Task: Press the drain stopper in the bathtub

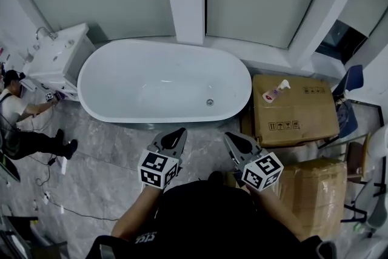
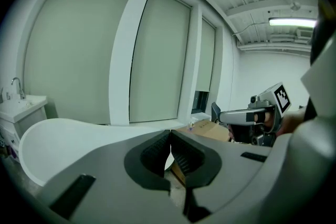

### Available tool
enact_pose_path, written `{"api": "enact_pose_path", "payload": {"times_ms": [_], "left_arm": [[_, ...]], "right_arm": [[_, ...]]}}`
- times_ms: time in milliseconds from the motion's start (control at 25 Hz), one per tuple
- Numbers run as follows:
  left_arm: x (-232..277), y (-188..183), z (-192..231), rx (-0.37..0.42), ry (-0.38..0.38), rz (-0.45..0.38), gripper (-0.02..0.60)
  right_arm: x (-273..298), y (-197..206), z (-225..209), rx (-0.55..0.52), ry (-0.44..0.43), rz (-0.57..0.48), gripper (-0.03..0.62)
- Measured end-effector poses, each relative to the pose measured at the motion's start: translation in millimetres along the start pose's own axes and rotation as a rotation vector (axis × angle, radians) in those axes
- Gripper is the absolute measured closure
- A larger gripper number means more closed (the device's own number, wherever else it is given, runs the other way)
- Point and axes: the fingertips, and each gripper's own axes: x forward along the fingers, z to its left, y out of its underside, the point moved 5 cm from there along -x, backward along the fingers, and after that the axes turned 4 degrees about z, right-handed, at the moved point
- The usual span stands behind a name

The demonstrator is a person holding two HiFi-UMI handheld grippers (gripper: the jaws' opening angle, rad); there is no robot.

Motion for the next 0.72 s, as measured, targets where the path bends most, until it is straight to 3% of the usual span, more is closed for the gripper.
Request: {"api": "enact_pose_path", "payload": {"times_ms": [360, 720], "left_arm": [[39, -21, 39, -0.036, -0.106, 0.004, 0.563], [121, -48, 110, -0.059, -0.061, 0.007, 0.563]], "right_arm": [[12, -6, -66, 0.059, 0.002, 0.029, 0.580], [87, -23, -118, 0.082, 0.033, 0.091, 0.580]]}}
